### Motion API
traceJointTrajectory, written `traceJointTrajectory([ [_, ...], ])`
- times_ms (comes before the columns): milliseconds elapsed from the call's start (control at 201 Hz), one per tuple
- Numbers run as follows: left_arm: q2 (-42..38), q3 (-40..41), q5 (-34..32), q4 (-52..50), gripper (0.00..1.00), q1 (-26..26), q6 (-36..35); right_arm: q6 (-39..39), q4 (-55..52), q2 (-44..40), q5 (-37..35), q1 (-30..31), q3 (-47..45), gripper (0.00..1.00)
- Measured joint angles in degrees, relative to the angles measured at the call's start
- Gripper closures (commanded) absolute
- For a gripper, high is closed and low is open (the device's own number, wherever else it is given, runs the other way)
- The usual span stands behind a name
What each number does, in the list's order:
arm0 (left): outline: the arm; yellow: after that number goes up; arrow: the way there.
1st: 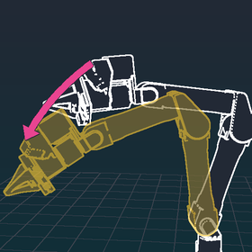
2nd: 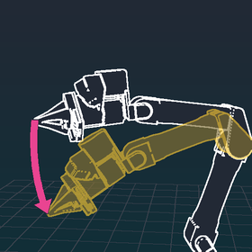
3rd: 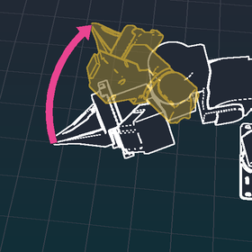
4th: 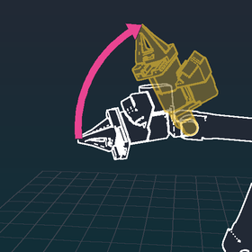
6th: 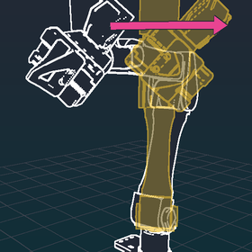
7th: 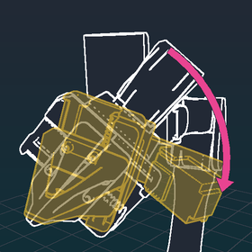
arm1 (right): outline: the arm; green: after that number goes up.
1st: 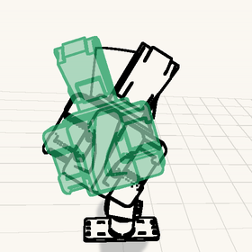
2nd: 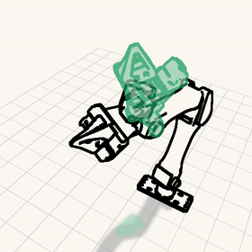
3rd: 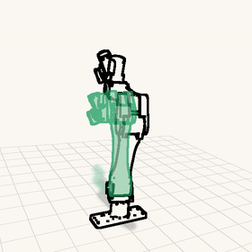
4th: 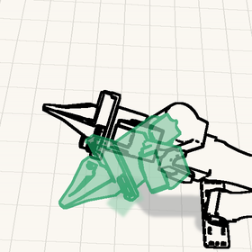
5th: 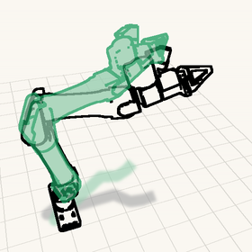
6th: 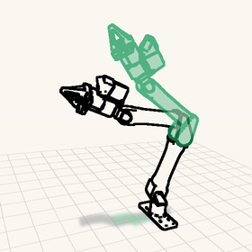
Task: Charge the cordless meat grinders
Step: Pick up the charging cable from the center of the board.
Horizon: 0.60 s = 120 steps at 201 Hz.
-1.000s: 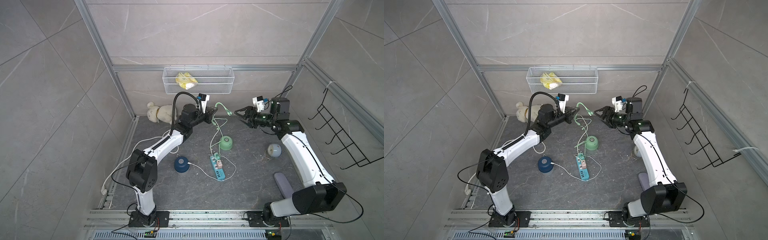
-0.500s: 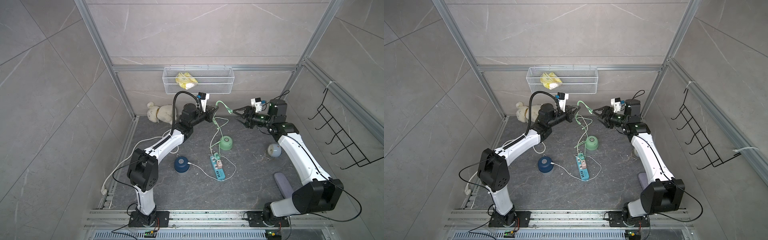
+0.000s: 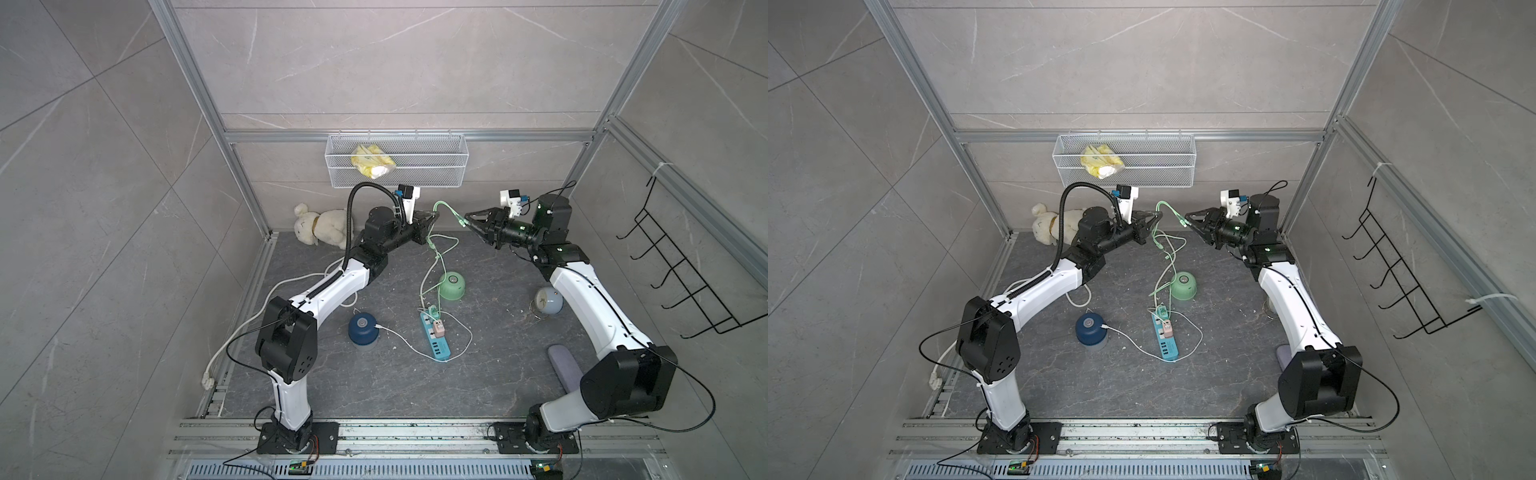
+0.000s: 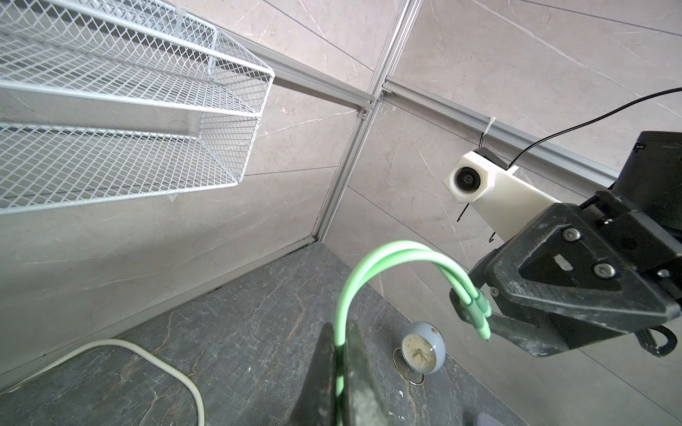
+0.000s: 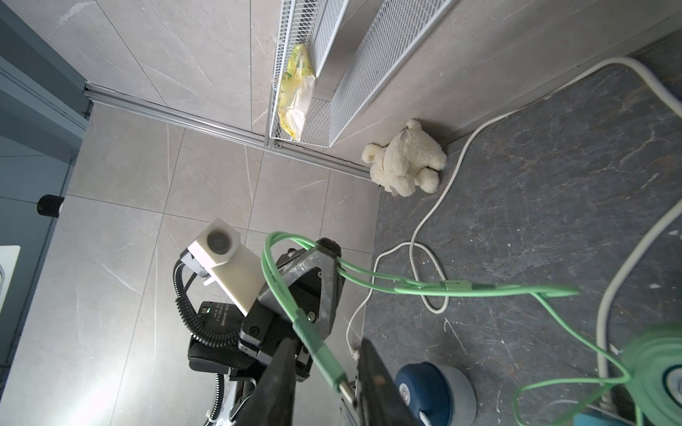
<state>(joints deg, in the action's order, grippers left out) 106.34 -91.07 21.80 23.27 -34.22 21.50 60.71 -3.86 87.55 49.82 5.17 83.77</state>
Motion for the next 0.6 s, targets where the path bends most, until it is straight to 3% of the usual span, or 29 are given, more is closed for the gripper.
traceJointTrajectory([
  [244, 0.0, 0.0, -0.02, -0.04, 1.0, -0.26, 0.0, 1.6, 1.84, 0.22, 0.22, 0.0, -0.11, 0.92],
  [598, 0.02, 0.0, -0.26, -0.11, 1.0, -0.31, 0.0, 1.33, 1.66, 0.22, 0.59, 0.0, -1.03, 0.74],
])
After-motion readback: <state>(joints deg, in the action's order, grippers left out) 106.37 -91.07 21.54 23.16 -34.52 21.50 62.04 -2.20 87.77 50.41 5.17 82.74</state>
